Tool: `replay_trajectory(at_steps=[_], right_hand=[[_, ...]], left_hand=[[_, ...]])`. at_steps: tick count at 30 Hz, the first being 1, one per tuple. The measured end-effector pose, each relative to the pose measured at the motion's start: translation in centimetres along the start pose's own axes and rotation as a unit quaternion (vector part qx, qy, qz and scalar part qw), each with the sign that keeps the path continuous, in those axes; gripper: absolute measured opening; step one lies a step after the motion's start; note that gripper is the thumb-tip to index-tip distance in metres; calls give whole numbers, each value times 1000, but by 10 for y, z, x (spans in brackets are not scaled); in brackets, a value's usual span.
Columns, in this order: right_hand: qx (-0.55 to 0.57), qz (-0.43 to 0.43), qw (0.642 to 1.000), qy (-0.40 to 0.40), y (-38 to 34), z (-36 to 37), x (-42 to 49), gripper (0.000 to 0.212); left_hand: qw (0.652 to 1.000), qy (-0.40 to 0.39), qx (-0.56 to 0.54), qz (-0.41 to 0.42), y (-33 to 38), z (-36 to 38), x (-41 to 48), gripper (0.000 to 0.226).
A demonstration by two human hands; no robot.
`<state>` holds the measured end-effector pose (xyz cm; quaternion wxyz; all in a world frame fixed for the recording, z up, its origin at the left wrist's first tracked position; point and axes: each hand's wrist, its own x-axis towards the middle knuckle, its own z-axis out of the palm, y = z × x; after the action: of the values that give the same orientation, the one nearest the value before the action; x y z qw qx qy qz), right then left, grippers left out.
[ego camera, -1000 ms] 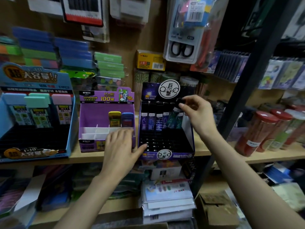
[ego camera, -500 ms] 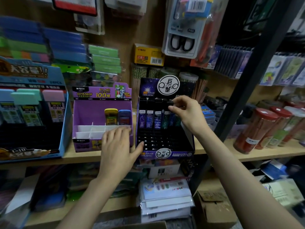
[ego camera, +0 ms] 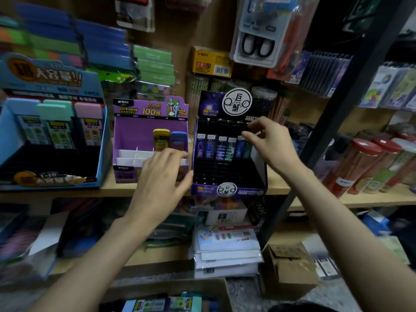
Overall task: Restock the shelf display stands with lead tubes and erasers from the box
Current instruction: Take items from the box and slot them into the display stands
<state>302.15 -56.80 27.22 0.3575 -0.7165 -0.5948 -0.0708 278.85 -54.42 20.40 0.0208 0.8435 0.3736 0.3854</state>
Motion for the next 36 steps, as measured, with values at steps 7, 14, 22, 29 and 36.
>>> replay_trajectory(at_steps=[7,14,22,29,36], right_hand=[[6,-105,966,-235,-17,-10,-113,13],[-56,-18,891,-450,22,85,-243,16],[-17,146,814,-562,66,192,-372,12],[-13,128,894,-430,66,233,-397,53],[-11,-32,854,-518,63,272,-375,66]], left_hand=[[944,-319,84,0,-32,-5,-80,26],[855,-450,-66,-251,-85,51,-225,17],[792,-376,-126,-463,-94,93,-368,20],[764,-314,-156,-541,-76,114,-390,37],[711,-356,-16,-606,-32,158,-363,90]])
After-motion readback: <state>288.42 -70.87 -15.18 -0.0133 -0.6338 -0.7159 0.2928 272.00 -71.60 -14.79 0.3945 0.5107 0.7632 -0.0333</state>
